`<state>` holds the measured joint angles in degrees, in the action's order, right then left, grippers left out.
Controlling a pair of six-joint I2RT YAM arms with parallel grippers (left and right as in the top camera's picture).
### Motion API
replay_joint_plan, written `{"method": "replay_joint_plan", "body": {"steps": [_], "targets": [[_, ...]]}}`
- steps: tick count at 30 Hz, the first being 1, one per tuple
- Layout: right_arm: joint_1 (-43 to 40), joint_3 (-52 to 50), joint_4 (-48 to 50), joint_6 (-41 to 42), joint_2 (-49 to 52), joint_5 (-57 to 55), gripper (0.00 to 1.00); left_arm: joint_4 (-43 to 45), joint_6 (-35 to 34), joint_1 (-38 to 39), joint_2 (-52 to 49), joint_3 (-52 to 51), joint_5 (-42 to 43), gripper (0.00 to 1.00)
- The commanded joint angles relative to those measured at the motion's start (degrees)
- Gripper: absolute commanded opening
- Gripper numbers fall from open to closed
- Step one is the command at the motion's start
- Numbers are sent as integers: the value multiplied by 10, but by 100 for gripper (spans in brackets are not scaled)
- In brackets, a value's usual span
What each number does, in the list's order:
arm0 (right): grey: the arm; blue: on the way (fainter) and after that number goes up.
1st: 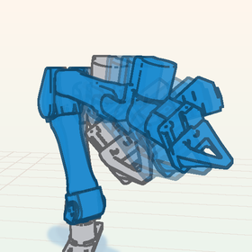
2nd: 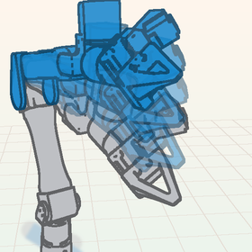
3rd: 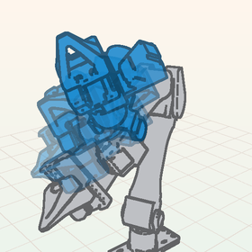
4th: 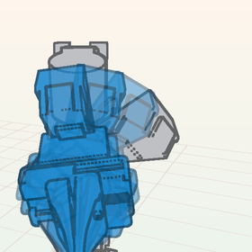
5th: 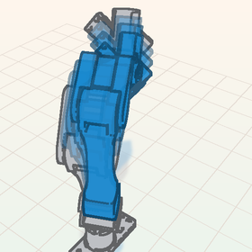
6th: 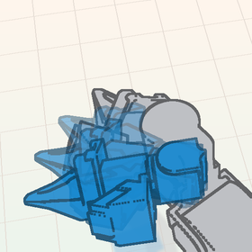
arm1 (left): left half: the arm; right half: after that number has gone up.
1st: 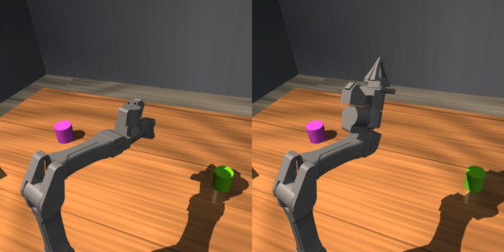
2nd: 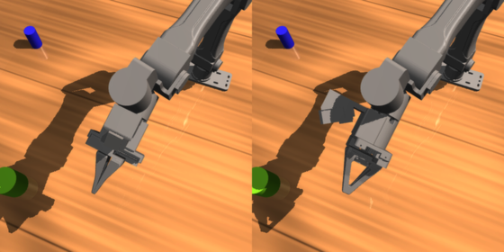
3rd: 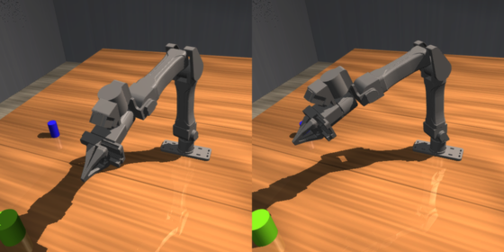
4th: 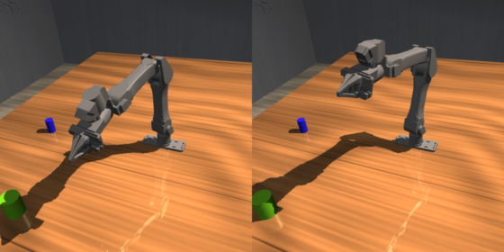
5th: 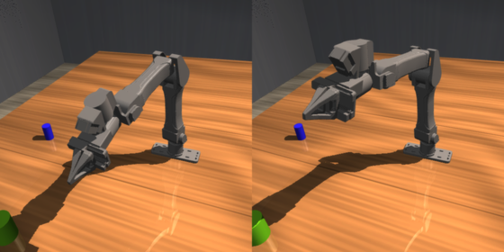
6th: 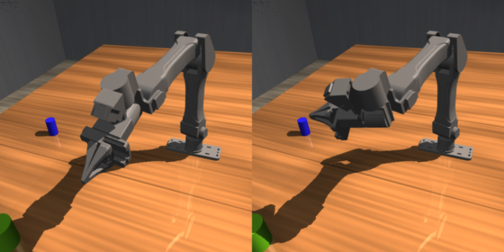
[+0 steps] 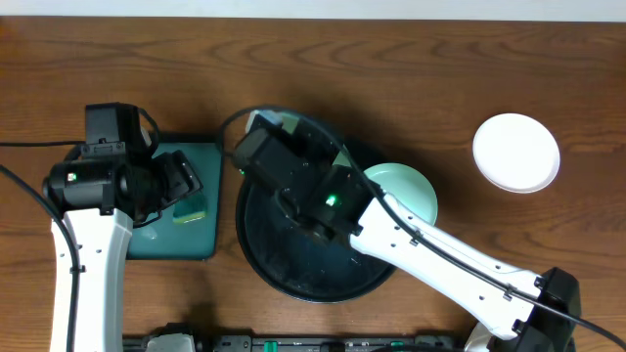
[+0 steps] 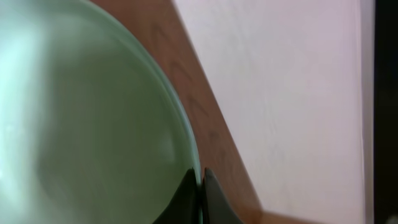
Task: Clean dirty plates on tray and stack at the side
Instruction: 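Carry the green plate toward the right side of the table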
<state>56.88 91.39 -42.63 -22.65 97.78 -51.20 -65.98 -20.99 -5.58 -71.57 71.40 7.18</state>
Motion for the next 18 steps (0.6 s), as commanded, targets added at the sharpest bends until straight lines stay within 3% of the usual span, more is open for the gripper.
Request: {"method": "replay_joint_plan", "body": {"steps": [1,2,4,6,9,11,12,16,18], "targets": [[-31,8,15,87,-2,-229,1,0,3,-1,-2,9,-3,81],[-35,8,10,66,-1,-249,1,-2,3,-1,-2,9,-3,81],[-34,8,-36,-1,-6,-130,1,-2,3,-1,-2,9,-3,81],[-31,8,-30,11,-9,-35,1,-1,3,-1,-2,9,-3,81],[-21,8,-49,35,-9,-50,1,-2,3,-1,-2,9,-3,81],[-14,8,-66,18,-17,95,1,-2,3,-1,-2,9,-3,81],[-14,8,-59,29,-18,142,1,-2,3,-1,-2,9,-3,81],[-28,7,-48,146,-13,54,1,-2,3,-1,-2,9,-3,81],[-46,7,-54,178,-13,159,1,-2,3,-1,-2,9,-3,81]]}}
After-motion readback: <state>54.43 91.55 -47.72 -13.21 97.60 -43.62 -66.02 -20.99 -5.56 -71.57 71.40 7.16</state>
